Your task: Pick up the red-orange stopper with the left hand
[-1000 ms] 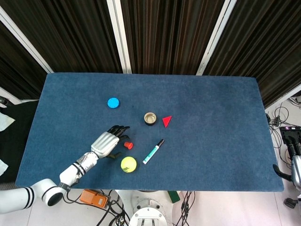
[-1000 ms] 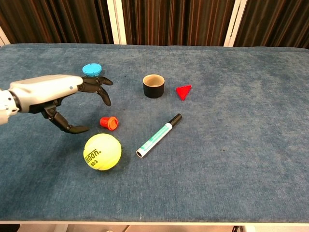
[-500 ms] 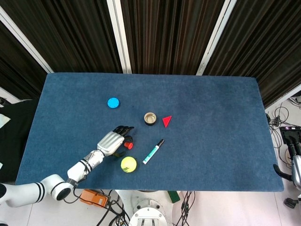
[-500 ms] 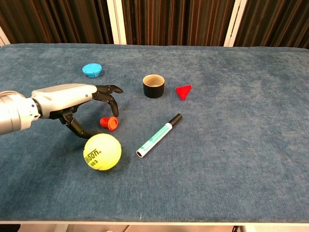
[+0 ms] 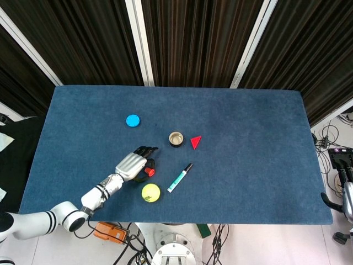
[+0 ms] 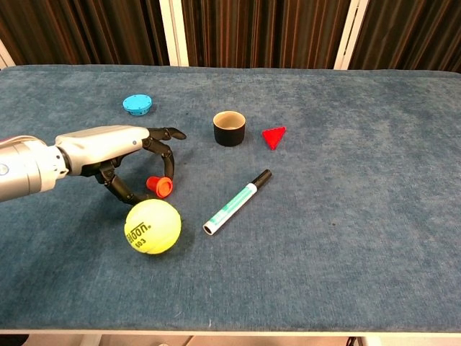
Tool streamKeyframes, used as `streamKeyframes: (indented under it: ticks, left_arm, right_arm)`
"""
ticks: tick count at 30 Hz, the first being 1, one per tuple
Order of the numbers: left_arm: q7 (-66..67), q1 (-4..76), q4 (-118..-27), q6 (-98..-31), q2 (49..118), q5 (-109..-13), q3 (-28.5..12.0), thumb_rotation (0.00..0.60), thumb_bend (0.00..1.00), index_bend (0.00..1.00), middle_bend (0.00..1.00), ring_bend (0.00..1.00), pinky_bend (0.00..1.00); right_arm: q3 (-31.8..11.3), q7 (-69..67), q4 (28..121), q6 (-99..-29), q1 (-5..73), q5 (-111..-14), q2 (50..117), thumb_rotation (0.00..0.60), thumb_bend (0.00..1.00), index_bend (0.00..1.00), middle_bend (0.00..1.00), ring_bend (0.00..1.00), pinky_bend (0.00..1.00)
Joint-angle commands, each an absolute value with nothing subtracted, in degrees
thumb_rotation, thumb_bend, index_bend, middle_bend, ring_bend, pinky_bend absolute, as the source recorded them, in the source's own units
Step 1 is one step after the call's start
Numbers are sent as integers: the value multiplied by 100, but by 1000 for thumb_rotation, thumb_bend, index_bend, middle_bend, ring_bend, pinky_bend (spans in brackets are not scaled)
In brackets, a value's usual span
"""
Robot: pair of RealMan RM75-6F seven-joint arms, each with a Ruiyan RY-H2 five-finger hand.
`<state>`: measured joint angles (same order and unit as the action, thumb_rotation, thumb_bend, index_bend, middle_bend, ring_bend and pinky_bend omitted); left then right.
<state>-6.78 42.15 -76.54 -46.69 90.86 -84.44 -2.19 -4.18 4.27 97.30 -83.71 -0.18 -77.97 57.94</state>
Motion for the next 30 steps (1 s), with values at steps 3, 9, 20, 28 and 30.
streamKeyframes:
  ticks: [3, 9, 20, 28, 30]
  left_arm:
    - [-767, 4245, -7606, -4659, 9099, -8451, -187, 600, 261, 456, 17, 0, 76]
    - [-872, 4281, -7578, -4699, 9085, -8476, -186, 600, 306, 505, 39, 0, 76]
    - [-1093, 4315, -8180, -4856, 8544, -8536, -234, 600, 334, 532, 56, 0, 88]
    - [-2152, 4587, -9294, -4465, 7431, -8442, -492, 600, 352, 532, 56, 0, 88]
    - [-2142, 4608, -9487, -4494, 7198, -8422, -560, 600, 352, 532, 56, 0, 88]
  right_arm:
    - [-418, 424, 9729, -8365, -19, -7787, 5791, 600, 402, 174, 135, 58, 0]
    - [-417, 420, 9734, -8366, -20, -7788, 5786, 600, 403, 174, 135, 58, 0]
    - [-410, 404, 9750, -8380, -29, -7805, 5780, 600, 403, 174, 135, 58, 0]
    - [-406, 361, 9773, -8396, -38, -7828, 5778, 600, 403, 174, 135, 59, 0]
    - [-403, 358, 9777, -8382, -29, -7838, 5780, 600, 403, 174, 135, 59, 0]
